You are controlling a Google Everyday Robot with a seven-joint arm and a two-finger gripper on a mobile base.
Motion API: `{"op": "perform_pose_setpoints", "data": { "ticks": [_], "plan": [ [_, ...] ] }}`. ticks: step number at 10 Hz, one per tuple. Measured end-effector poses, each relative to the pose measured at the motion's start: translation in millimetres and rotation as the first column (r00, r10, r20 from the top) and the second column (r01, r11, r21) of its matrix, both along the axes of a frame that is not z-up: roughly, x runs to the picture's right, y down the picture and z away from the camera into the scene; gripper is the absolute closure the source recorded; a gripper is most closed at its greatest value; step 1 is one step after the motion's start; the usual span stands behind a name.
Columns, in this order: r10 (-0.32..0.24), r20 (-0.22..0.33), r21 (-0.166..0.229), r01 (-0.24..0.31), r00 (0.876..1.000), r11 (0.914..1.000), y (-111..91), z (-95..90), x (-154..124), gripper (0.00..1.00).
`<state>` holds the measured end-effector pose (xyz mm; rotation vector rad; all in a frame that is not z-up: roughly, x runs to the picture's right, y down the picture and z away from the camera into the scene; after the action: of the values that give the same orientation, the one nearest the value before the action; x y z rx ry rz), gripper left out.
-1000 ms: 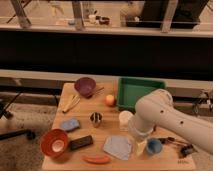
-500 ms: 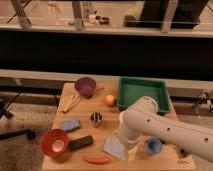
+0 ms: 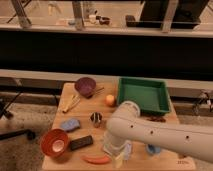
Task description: Stack bowls into tray
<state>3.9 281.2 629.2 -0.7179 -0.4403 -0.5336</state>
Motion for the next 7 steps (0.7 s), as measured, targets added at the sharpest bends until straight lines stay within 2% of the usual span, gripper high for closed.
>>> {"op": "perform_pose_setpoints", "data": {
  "ticks": [4,7],
  "plan": [
    [-0.026,0.056,-0.015,0.027,0.998,0.9995,6.6,-6.9,-26.8,0.2],
    [-0.022,0.085,-0.028,0.024,0.996,0.9993,7.5,-11.8,-40.0,0.2]
  ]
}}
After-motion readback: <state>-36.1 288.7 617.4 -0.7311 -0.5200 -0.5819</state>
